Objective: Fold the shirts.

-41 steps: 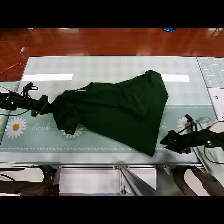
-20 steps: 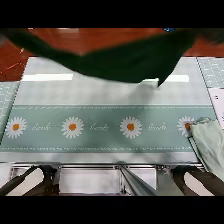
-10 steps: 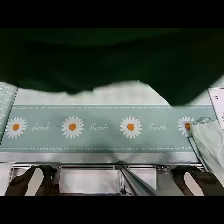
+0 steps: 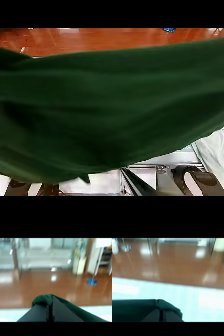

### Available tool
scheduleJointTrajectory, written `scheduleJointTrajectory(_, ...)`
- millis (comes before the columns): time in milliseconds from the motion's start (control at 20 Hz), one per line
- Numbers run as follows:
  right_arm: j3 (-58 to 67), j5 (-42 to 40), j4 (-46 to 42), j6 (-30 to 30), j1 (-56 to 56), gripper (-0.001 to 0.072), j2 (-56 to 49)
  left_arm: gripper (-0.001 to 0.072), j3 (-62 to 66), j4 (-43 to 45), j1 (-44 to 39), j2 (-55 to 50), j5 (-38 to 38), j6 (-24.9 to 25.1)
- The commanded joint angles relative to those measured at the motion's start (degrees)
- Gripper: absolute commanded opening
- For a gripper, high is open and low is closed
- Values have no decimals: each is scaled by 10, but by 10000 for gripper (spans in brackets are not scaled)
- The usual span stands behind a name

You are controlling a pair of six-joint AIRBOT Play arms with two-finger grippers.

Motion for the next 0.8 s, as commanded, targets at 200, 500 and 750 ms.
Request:
scheduleJointTrajectory(200, -339, -167, 48, -7, 0, 23, -39, 20, -327, -87, -9, -81, 88, 14)
scheduleJointTrajectory(500, -383, -368, 149, -81, 0, 23, -290, 20, -359, -155, -9, -338, 280, 39)
scheduleJointTrajectory(750, -231, -392, 254, -92, 0, 24, -535, 20, -194, -204, -15, -553, 239, 58)
